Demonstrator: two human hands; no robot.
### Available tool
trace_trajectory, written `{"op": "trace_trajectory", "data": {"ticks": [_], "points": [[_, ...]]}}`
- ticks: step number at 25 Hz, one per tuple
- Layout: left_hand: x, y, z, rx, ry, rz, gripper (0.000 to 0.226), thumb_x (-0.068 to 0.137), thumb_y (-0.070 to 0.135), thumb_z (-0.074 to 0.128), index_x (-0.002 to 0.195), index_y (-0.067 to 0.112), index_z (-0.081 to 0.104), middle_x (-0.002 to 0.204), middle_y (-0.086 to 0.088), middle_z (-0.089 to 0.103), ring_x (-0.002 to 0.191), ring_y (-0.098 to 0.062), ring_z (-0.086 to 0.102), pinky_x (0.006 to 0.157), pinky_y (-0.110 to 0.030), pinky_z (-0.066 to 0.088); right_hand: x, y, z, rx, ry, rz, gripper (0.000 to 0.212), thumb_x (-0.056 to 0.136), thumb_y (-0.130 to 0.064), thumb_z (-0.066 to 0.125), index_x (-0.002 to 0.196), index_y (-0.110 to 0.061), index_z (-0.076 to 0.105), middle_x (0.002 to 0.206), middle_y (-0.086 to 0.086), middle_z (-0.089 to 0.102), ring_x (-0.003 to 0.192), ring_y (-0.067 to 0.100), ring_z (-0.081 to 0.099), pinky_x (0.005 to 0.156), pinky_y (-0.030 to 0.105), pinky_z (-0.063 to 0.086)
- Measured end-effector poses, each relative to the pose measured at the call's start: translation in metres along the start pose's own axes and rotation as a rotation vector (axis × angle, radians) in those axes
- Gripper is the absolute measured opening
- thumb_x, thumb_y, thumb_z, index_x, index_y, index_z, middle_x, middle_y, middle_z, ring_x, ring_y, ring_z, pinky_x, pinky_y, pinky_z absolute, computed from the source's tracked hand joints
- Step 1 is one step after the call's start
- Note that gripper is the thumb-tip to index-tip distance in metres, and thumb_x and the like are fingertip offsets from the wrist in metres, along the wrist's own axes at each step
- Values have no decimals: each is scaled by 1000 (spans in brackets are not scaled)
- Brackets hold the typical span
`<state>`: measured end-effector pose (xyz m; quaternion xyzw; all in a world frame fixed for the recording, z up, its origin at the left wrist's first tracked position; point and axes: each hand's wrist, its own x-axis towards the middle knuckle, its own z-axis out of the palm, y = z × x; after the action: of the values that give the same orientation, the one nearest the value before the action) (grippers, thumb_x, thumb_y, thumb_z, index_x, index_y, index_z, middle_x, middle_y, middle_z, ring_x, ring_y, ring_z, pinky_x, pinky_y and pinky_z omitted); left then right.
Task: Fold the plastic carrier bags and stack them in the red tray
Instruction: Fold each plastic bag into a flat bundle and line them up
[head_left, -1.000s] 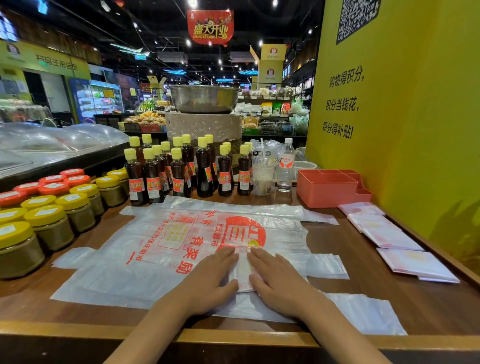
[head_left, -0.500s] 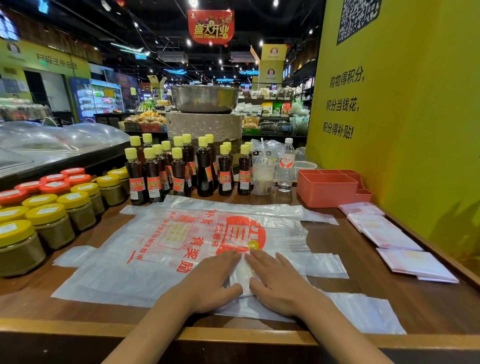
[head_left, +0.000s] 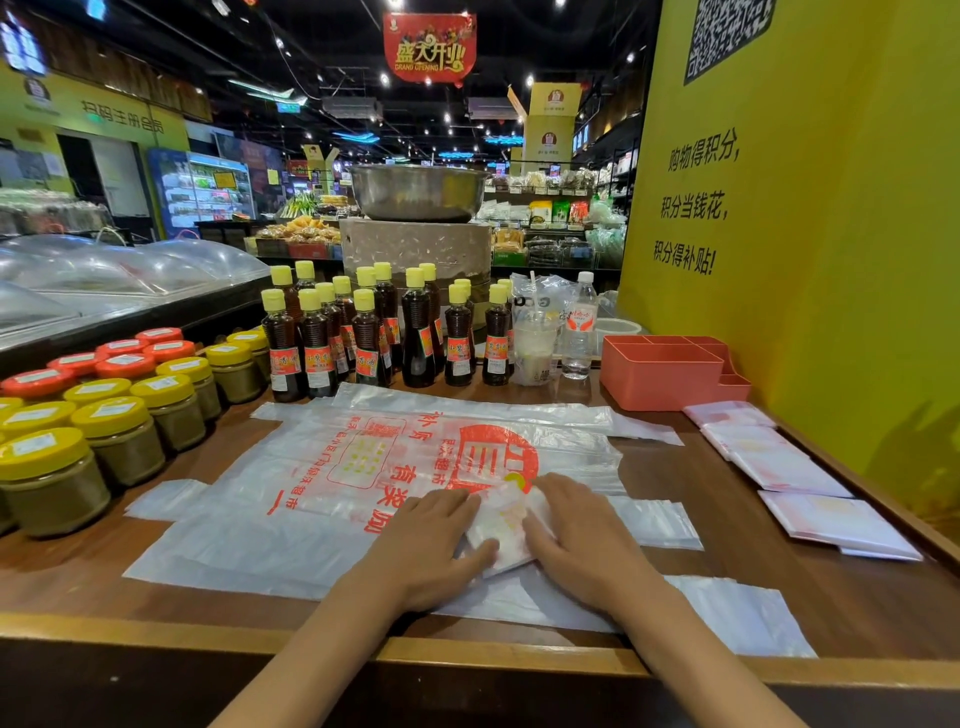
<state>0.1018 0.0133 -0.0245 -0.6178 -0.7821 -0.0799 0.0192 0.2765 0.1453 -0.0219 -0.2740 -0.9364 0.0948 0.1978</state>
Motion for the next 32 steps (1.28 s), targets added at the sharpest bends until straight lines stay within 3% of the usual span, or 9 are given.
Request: {"op": "trace_trajectory", "data": {"ticks": [4,9,12,16,19,22,27,29,32], "points": [[-2,-5,0,46,91,-76,72,96,68,13,153,30,34,144,2,43,128,-16,38,106,-34,34,-6,0,-12,-76,211,239,46,98,-59,39,126,-30,60,99,-7,70,95,14,60,88,34,48],[-6,-6,-2,-40,133,33,61,95,66,28,136,30,55,109,11,46,99,-6,40,81,-22,33,-9,-9,-16,72,65,241,44,95,-60,50,132,-36,49,113,-9,67,92,11,61,75,28,48],[-7,-5,0,-72,84,136,61,94,66,36,144,33,45,137,12,47,122,-5,41,99,-21,36,-11,1,-13,411,126,283,39,96,-42,59,133,-37,49,122,-8,61,102,11,61,85,33,56],[-9,-3,2,-110,-91,149,72,99,65,29,159,38,1,165,15,5,151,-5,7,122,-32,3,-19,14,-24,755,179,364,40,99,-14,57,134,-33,52,128,-5,57,115,14,59,75,18,56],[-3,-5,-5,-55,-203,105,69,99,64,30,159,37,8,166,14,3,153,-9,4,121,-34,1,-40,37,-43,643,154,429,47,97,-11,54,139,-31,52,133,-5,56,115,12,55,73,17,51],[11,14,-15,-14,-161,77,64,94,59,45,151,33,34,163,8,24,146,-18,29,120,-40,23,-71,69,-67,549,93,540,49,96,-12,52,139,-33,53,141,-4,55,112,12,57,89,30,55],[24,110,-6,-108,-36,252,62,101,51,41,158,33,22,166,11,12,152,-9,8,122,-33,7,-114,112,-108,349,89,635,49,94,-7,47,138,-27,55,148,-1,49,68,0,47,55,16,36],[31,150,0,-172,-61,335,59,103,50,39,157,32,24,166,11,14,152,-9,10,122,-32,8,-128,127,-120,281,88,663,50,95,-6,44,141,-23,53,147,2,51,68,-3,40,54,14,30],[40,194,4,-292,-110,411,54,103,45,40,154,30,32,164,8,21,150,-10,18,120,-31,13,-144,146,-131,178,103,706,52,95,-7,43,144,-23,51,145,7,53,88,15,59,58,18,40]]}}
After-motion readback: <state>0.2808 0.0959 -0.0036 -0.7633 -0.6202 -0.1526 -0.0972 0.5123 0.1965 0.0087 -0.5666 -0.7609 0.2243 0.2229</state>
